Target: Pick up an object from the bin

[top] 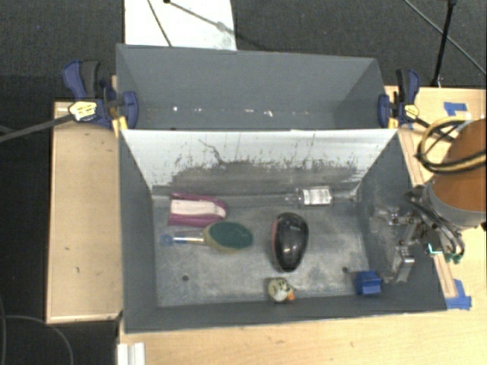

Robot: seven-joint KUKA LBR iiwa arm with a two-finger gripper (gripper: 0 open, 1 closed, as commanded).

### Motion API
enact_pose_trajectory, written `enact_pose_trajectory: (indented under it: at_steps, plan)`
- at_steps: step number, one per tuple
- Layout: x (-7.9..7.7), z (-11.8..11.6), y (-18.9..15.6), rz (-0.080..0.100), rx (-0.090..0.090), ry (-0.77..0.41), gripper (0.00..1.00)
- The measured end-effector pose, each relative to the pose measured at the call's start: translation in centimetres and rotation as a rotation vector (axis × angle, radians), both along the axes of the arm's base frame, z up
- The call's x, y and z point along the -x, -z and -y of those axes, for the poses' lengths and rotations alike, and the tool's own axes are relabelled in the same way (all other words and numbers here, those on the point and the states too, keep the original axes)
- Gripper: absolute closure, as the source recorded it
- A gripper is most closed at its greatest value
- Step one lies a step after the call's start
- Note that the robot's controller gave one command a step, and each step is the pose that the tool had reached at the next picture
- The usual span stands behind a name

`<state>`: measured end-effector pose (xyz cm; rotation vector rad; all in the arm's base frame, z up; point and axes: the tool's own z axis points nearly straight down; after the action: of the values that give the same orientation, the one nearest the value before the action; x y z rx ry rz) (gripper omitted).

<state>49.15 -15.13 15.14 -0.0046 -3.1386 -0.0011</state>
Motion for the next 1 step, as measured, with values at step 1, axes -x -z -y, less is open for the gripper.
enact_pose_trajectory:
  at_steps: [1]
  plan:
    - [0.30, 0.03, 8.08, 0.006, 0.001, -0.464, 0.00]
